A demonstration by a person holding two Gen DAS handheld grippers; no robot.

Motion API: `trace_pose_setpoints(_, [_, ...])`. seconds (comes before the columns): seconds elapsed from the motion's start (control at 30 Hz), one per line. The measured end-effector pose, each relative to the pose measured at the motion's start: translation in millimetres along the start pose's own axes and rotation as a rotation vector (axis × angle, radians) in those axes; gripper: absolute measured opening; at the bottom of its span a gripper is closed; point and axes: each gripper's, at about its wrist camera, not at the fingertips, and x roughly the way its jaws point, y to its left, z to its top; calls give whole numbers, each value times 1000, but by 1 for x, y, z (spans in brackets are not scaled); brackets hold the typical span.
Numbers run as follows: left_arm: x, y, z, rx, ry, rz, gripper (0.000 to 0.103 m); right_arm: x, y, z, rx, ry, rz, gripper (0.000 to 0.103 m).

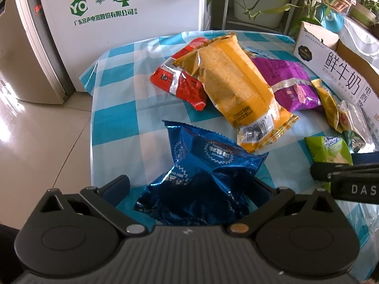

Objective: Organize snacks
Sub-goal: 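Lift the green bag with the right tool while the left lifts the blue bag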

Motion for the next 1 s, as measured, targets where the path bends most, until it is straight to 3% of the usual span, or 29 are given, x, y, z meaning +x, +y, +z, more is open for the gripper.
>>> trace_pose_setpoints(0.13, [-4, 0, 0, -4, -11, -4, 95, -4, -1, 0, -4, -13, -2, 65])
trace_pose_setpoints(0.2, [-7, -1, 0, 4, -30, -18, 79, -5, -4, 0, 7, -16, 0, 61])
trace_pose_setpoints(0.37, [-10, -1, 0, -6, -37, -25, 74, -9, -9, -1, 43, -22, 31, 59])
trace_pose_setpoints(0.53, [-18, 4, 1, -48, -52, -48, 73, -16, -16, 0, 81, -47, 69, 59])
trace_pose_setpoints(1.0, [-38, -2, -7, -28, -113, -53, 73, -30, -8, -10, 38, -71, 85, 59])
